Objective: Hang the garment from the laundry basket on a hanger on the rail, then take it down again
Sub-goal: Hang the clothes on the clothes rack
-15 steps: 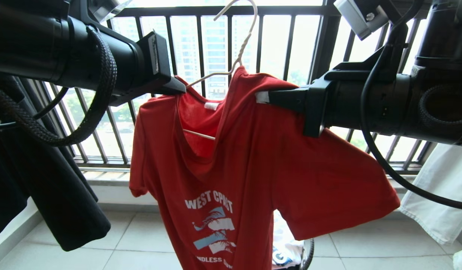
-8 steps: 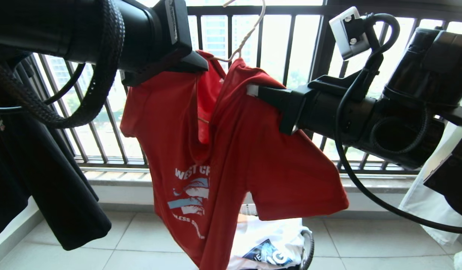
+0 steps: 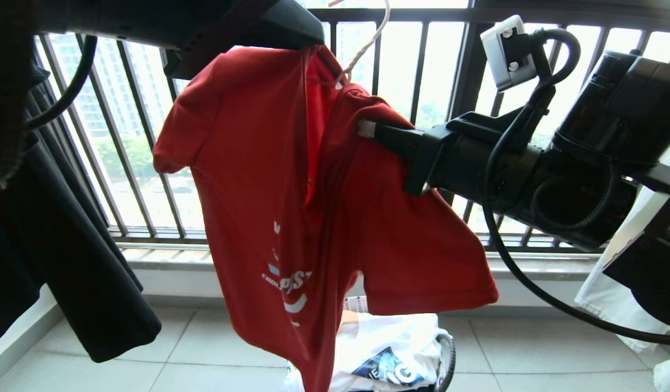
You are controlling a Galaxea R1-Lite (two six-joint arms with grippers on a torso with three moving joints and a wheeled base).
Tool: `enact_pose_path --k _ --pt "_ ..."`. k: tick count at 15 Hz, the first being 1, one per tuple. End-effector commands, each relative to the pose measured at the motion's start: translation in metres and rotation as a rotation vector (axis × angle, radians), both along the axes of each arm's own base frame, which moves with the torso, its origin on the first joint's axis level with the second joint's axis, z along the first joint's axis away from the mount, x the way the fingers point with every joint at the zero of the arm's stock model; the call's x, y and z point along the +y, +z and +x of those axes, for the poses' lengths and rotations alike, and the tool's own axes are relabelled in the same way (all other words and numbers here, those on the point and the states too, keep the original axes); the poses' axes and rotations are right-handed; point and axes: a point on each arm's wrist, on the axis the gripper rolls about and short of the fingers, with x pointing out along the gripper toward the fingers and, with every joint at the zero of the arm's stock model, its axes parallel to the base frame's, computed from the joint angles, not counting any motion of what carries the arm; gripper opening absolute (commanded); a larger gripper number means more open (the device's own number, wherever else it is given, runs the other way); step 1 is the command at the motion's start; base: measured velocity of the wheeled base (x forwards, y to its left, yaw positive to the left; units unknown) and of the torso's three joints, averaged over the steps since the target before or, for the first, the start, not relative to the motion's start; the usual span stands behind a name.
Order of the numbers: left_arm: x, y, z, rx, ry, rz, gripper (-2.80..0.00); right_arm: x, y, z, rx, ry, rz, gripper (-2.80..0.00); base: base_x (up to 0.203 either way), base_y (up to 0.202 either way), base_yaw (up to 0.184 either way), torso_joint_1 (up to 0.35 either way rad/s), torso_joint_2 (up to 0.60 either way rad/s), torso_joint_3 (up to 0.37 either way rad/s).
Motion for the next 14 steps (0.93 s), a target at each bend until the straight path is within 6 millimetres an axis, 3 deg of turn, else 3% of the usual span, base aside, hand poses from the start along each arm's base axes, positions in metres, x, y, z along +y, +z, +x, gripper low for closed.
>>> enact_pose_path --k 1,4,11,12,14 --pt "0.003 0.004 -0.013 -0.028 -0.002 0.005 -2.80 -0.004 0.008 -0.006 -0.022 0.005 0.017 -2.80 0.000 0.000 0.000 0.000 0.00 0.000" --pt "-0.005 0.001 -0.015 -0.060 -0.033 0.053 -2.80 -0.009 0.016 -0.014 -0.026 0.018 0.040 -2.80 0.000 0.000 0.000 0.000 0.00 0.000" --pt "-0.027 -0.001 0.002 -0.159 -0.004 0.075 -2.80 -0.015 0.023 -0.023 -0.045 0.032 0.053 -2.80 0.000 0.000 0.000 0.000 0.00 0.000" --pt "-0.027 0.000 0.002 -0.174 -0.001 0.074 0.00 -0.016 0.025 -0.024 -0.048 0.032 0.055 -2.80 0.000 0.000 0.000 0.000 0.00 0.000" --pt "-0.024 0.002 0.000 -0.187 -0.003 0.083 0.00 -0.016 0.025 -0.024 -0.047 0.032 0.057 -2.80 0.000 0.000 0.000 0.000 0.00 0.000"
